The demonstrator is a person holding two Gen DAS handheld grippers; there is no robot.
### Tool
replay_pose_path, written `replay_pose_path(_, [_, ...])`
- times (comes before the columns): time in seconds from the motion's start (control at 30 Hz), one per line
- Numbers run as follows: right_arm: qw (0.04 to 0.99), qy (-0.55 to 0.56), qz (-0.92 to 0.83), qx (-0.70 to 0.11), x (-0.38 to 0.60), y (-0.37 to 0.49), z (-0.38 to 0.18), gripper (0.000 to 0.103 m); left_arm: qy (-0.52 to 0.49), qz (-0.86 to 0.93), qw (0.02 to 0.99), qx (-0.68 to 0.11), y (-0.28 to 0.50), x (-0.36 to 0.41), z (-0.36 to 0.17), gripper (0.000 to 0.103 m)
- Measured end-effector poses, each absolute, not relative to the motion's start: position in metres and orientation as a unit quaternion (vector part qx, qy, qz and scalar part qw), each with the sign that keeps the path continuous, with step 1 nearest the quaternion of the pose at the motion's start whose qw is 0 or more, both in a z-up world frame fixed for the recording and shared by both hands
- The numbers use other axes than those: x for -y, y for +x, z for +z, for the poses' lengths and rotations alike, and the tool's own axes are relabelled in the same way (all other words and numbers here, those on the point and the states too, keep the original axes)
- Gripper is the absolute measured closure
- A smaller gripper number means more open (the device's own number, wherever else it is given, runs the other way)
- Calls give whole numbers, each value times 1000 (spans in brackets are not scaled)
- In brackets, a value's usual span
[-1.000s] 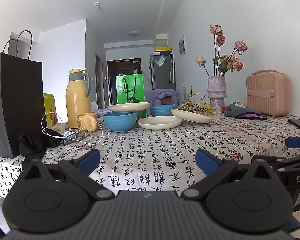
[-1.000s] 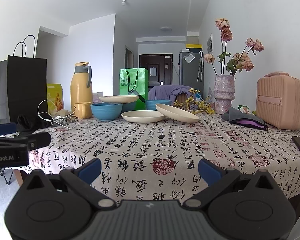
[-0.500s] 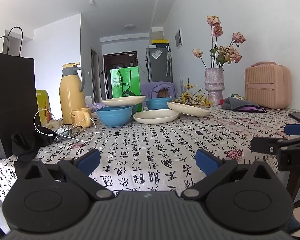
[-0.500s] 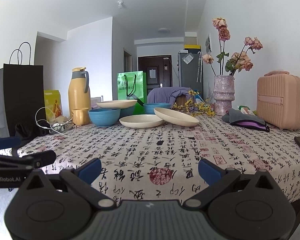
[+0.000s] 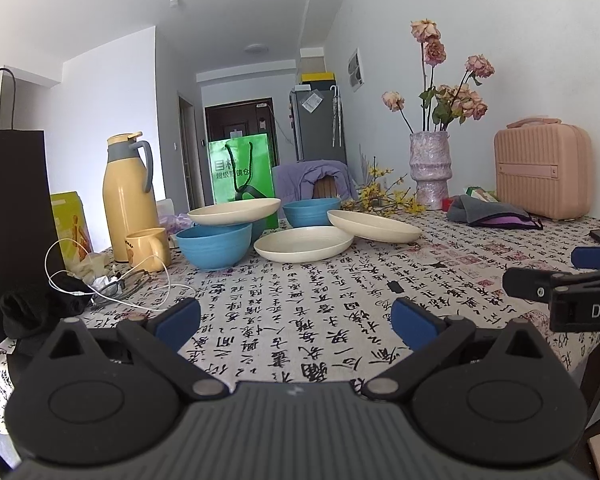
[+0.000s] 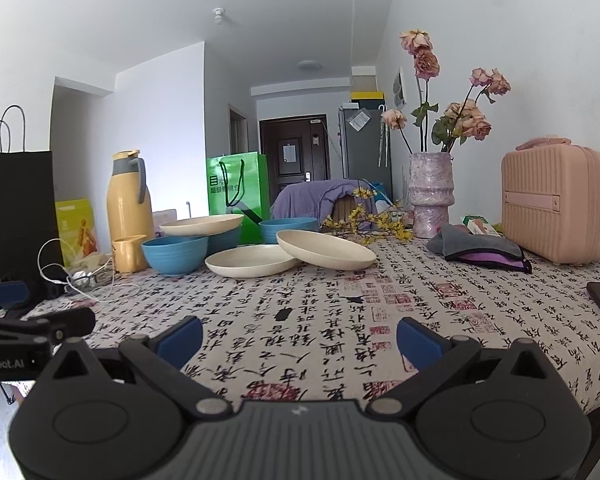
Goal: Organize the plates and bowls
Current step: 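Grasp a tilted cream plate with the left tool while the right tool grasps a flat cream plate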
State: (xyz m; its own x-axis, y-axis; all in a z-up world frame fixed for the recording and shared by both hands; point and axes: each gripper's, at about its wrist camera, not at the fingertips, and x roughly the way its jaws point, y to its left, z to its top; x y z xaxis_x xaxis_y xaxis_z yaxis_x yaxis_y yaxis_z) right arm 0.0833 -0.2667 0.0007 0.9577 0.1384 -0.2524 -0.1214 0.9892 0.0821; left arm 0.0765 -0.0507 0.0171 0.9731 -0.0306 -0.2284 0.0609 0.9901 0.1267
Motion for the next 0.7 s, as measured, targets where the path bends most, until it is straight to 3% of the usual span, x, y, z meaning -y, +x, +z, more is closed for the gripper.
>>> replay_pose_path(0.7, [990, 35, 72, -119, 330, 194, 14, 0, 25, -24, 989, -143, 192, 90, 32, 0])
